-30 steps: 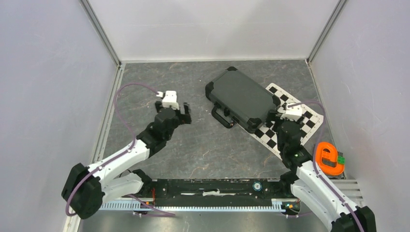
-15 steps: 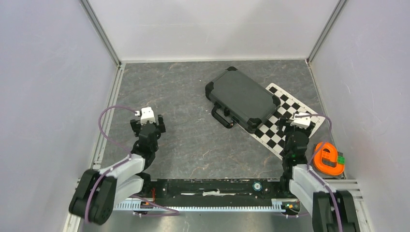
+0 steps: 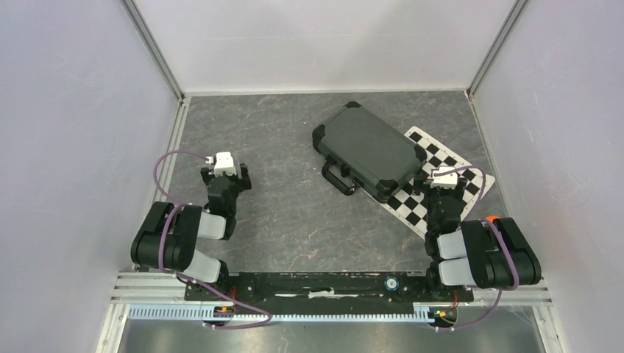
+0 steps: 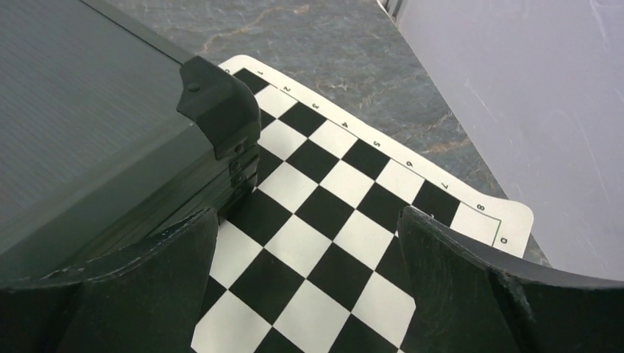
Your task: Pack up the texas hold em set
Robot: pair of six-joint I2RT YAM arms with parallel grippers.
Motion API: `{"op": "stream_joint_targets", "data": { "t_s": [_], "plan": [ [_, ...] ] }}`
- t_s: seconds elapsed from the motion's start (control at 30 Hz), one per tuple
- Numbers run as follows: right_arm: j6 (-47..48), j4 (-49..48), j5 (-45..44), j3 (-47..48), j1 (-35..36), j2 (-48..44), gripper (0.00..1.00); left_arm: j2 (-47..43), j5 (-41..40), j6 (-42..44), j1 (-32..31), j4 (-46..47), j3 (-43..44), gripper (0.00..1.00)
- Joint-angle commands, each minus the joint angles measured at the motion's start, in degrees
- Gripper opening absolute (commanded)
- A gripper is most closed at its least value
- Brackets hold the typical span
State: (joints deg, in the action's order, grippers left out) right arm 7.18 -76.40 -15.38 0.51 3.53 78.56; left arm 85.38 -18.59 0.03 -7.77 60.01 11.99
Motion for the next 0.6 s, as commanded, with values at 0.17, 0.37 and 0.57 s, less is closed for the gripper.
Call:
{"op": "stream_joint_targets", "data": {
  "t_s": [0.17,0.37,0.57],
  "plan": [
    [2.5,-5.2,-1.0,-5.5,1.9,0.5,0.98,-0.8,6.3,1.0,1.3,1.2,3.1,1.00],
    [2.5,-5.2,-1.0,-5.6,1.8,0.3,0.98,-0.9,6.3,1.0,1.3,1.1,3.1,1.00],
    [2.5,-5.2,-0.9,-5.6,1.8,0.3,0.98,-1.0,10.8,0.6,3.7,-1.5,4.4,1.00]
  ]
}}
